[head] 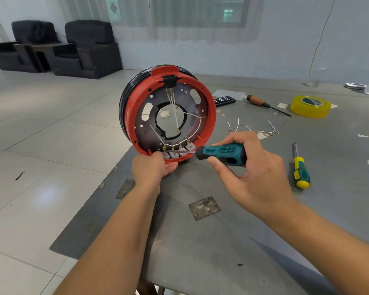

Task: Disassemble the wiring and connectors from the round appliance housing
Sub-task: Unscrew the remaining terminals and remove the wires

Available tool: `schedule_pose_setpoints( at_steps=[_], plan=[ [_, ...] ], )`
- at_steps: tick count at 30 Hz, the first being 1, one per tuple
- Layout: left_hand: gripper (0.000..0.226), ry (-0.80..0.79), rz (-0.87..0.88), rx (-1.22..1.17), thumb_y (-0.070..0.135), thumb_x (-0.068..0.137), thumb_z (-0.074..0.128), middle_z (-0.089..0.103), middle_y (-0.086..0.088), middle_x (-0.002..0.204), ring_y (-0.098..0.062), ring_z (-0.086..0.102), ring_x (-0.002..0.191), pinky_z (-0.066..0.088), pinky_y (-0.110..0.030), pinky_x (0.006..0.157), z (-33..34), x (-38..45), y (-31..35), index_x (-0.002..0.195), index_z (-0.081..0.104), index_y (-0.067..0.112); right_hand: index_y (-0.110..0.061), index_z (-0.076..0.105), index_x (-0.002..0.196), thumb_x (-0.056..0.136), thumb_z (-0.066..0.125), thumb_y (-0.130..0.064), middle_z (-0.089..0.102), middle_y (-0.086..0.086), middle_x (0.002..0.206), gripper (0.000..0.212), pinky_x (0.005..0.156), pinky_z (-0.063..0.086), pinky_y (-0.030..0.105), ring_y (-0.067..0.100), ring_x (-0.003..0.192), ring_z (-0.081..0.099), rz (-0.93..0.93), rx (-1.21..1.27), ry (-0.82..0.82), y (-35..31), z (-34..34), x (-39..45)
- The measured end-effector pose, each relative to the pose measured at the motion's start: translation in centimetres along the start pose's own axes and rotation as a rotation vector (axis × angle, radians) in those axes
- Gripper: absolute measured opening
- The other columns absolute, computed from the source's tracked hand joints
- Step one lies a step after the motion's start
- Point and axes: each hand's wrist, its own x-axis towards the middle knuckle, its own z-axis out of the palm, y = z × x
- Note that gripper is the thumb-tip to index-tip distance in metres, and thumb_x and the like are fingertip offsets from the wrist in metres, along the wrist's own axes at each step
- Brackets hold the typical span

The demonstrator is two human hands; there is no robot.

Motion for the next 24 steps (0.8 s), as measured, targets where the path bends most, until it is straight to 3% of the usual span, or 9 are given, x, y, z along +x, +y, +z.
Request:
schedule_pose_setpoints(
  at_steps=[2, 3, 6, 9, 13, 18, 21, 24],
  plan=[
    [0.008, 0.000, -0.010, 0.013, 0.010, 0.105, 0.057, 0.078, -0.014, 0.083, -0.025, 0.079, 0.062, 0.057, -0.023, 0.046, 0.0, 0.0, 0.0, 0.098, 0.056, 0.011, -0.018, 0.052, 0.115, 0.090, 0.076, -0.031, 0.068, -0.002, 0.095, 0.037, 0.065, 0.053, 0.020, 0.010, 0.081, 0.061, 0.003, -0.003, 0.002, -0.2, 0.0, 0.3],
    [0.002, -0.003, -0.023, 0.001, 0.009, 0.105, 0.057, 0.078, -0.015, 0.085, -0.025, 0.078, 0.062, 0.057, -0.023, 0.046, 0.0, -0.1, 0.1, 0.103, 0.057, 0.009, -0.019, 0.051, 0.115, 0.091, 0.076, -0.030, 0.067, -0.002, 0.095, 0.037, 0.064, 0.052, 0.020, 0.010, 0.082, 0.059, -0.015, -0.010, 0.001, -0.3, 0.1, 0.3],
    [0.015, -0.018, -0.060, -0.038, 0.008, 0.105, 0.056, 0.078, -0.020, 0.088, -0.027, 0.079, 0.063, 0.057, -0.023, 0.046, 0.1, 0.1, 0.2, 0.118, 0.057, 0.000, -0.021, 0.049, 0.118, 0.093, 0.074, -0.027, 0.071, -0.001, 0.103, 0.036, 0.060, 0.053, 0.028, 0.015, 0.084, 0.065, -0.103, -0.023, -0.002, -0.2, 0.4, -0.9],
    [0.015, -0.022, -0.066, -0.051, 0.007, 0.104, 0.057, 0.078, -0.019, 0.081, -0.028, 0.079, 0.064, 0.059, -0.025, 0.048, 0.1, 0.2, 0.2, 0.117, 0.058, 0.000, -0.020, 0.049, 0.120, 0.093, 0.071, -0.027, 0.072, 0.002, 0.113, 0.035, 0.063, 0.058, 0.033, 0.018, 0.095, 0.070, -0.173, -0.018, -0.014, 0.6, 0.8, -2.3],
    [0.010, -0.018, -0.053, -0.068, 0.007, 0.105, 0.052, 0.077, -0.013, 0.069, -0.027, 0.079, 0.065, 0.060, -0.025, 0.051, -0.1, 0.2, 0.1, 0.112, 0.059, 0.004, -0.016, 0.052, 0.122, 0.094, 0.072, -0.020, 0.069, 0.005, 0.127, 0.035, 0.066, 0.059, 0.031, 0.017, 0.107, 0.069, -0.298, -0.054, -0.084, 2.2, 1.7, -3.7],
    [0.010, -0.011, -0.045, -0.071, 0.009, 0.106, 0.052, 0.075, -0.010, 0.063, -0.027, 0.079, 0.064, 0.061, -0.026, 0.051, -0.2, 0.0, 0.2, 0.097, 0.056, 0.010, -0.016, 0.051, 0.124, 0.095, 0.072, -0.026, 0.068, 0.001, 0.130, 0.037, 0.076, 0.061, 0.027, 0.012, 0.116, 0.067, -0.211, 0.040, -0.072, 3.1, 1.7, -4.0],
    [0.008, -0.031, -0.044, -0.065, 0.009, 0.107, 0.052, 0.076, -0.011, 0.065, -0.027, 0.079, 0.065, 0.063, -0.027, 0.053, -0.2, -0.2, 0.2, 0.106, 0.059, 0.005, -0.015, 0.055, 0.120, 0.093, 0.074, -0.027, 0.068, -0.006, 0.126, 0.035, 0.083, 0.058, 0.020, 0.004, 0.117, 0.065, -0.116, 0.091, -0.019, 2.8, 1.5, -3.8],
    [0.017, -0.045, -0.034, -0.074, 0.007, 0.106, 0.053, 0.078, -0.015, 0.072, -0.029, 0.079, 0.066, 0.062, -0.027, 0.053, -0.4, -0.2, 0.2, 0.120, 0.059, 0.001, -0.018, 0.061, 0.116, 0.087, 0.080, -0.026, 0.067, -0.028, 0.116, 0.036, 0.085, 0.056, 0.017, -0.005, 0.108, 0.066, 0.086, 0.192, 0.065, 2.5, 1.0, -3.2]
  ],
)
